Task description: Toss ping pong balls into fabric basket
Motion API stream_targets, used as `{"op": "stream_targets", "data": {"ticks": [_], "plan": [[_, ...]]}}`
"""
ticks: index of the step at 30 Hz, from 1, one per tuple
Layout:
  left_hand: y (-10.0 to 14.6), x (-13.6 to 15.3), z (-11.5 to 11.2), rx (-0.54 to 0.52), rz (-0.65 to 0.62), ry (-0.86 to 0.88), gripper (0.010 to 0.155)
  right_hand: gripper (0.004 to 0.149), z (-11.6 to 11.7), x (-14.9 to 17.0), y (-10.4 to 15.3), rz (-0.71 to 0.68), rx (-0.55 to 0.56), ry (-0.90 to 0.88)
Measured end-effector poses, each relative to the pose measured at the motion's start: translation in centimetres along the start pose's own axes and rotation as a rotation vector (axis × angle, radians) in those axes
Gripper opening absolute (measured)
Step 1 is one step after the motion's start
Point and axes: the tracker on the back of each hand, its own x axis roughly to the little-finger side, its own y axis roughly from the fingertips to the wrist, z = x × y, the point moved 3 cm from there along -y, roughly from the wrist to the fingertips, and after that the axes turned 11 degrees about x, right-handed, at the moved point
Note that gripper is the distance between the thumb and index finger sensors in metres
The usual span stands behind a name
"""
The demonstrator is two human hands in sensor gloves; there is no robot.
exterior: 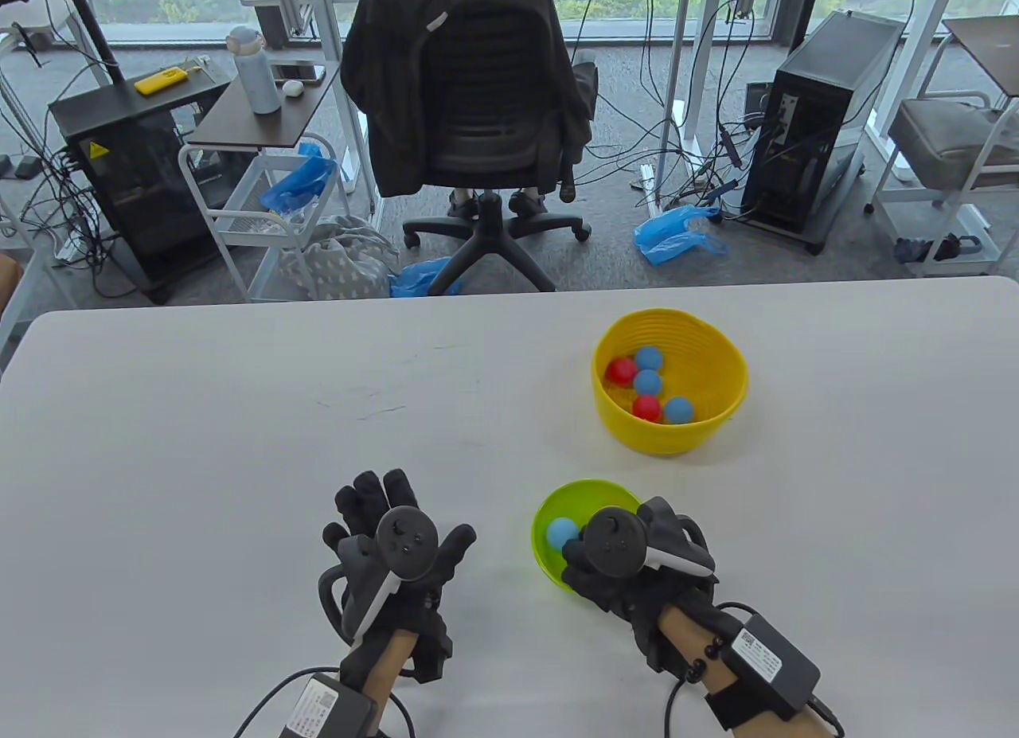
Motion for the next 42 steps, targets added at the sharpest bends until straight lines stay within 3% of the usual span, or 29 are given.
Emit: {"op": "stream_targets", "data": {"ticks": [7, 16, 29, 42], "plan": [[0.0, 0.1, 0.0, 0.002, 0.001, 0.003, 0.104, 0.050, -1.6, 0.2, 0.5, -0.017, 0.089, -0.021], [0.1, 0.1, 0.0, 0.004, 0.002, 0.002, 0.104, 0.056, -5.2, 1.7, 1.7, -0.035, 0.212, -0.234], [0.1, 0.1, 0.0, 0.007, 0.002, 0.003, 0.104, 0.051, -9.1, 5.6, 3.4, -0.057, 0.352, -0.724], [0.1, 0.0, 0.0, 0.009, 0.007, -0.005, 0.104, 0.052, -8.9, 12.9, 4.0, 0.091, 0.499, -1.244]]}}
